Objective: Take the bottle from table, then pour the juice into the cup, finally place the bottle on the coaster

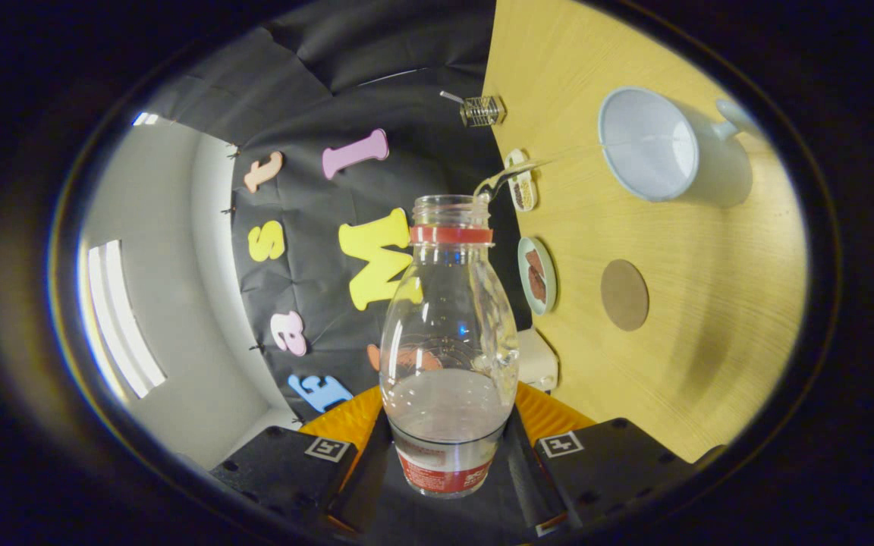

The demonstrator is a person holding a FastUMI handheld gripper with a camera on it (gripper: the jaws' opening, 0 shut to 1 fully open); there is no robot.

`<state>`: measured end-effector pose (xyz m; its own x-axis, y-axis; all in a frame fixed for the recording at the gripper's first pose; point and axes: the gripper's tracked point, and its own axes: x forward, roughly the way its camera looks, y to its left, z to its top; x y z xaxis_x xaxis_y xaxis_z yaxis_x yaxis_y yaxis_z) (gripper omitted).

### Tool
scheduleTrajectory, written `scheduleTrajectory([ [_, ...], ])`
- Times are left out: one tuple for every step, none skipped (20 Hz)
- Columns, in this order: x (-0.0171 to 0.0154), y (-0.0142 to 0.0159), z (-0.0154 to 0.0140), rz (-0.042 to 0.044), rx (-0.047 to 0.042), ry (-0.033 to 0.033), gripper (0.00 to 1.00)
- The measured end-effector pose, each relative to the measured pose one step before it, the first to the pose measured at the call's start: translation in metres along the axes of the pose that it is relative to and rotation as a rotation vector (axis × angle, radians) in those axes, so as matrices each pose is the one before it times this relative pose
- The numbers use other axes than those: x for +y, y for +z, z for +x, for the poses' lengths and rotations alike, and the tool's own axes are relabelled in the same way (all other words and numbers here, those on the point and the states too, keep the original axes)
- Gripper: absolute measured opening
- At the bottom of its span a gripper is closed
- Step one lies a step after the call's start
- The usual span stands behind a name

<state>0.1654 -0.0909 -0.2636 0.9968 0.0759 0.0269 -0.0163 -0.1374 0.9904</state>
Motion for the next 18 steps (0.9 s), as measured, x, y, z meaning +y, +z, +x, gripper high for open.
scheduleTrajectory([
  [0.00279,-0.00002,0.00049,0.01345,0.00077,0.00758,0.75],
  [0.00429,-0.00071,0.00006,0.01808,0.00190,0.01079,0.76],
  [0.00256,0.00016,-0.00004,0.01056,0.00129,0.00538,0.75],
  [0.00167,0.00131,0.00013,0.00680,-0.00257,0.00435,0.75],
  [0.00082,0.00056,0.00075,0.00669,-0.00066,0.00232,0.75],
  [0.00288,0.00059,-0.00106,0.01096,0.00098,0.00410,0.75],
  [0.00247,0.00010,-0.00032,0.01205,0.00065,0.00549,0.75],
  [0.00359,0.00068,-0.00055,0.01218,0.00008,0.00671,0.75],
  [0.00151,0.00080,-0.00033,0.00334,-0.00024,0.00429,0.75],
  [0.00083,0.00151,-0.00044,0.00039,0.00014,0.00157,0.75],
  [-0.00054,-0.00023,-0.00030,0.00049,0.00253,0.00087,0.75],
  [0.00391,-0.00210,0.00164,0.00551,0.00194,0.00293,0.75],
  [0.00210,-0.00116,0.00243,0.00814,0.00192,0.00281,0.75],
  [0.00132,0.00014,-0.00068,0.00627,0.00206,0.00169,0.75],
  [-0.00046,-0.00143,-0.00021,0.00412,0.00365,-0.00355,0.75],
  [-0.00002,-0.00058,-0.00002,0.00421,0.00059,-0.00257,0.75],
  [0.00035,0.00003,0.00048,0.00790,0.00090,0.00373,0.75],
  [0.00051,-0.00095,-0.00041,0.01377,0.00240,0.00392,0.75],
])
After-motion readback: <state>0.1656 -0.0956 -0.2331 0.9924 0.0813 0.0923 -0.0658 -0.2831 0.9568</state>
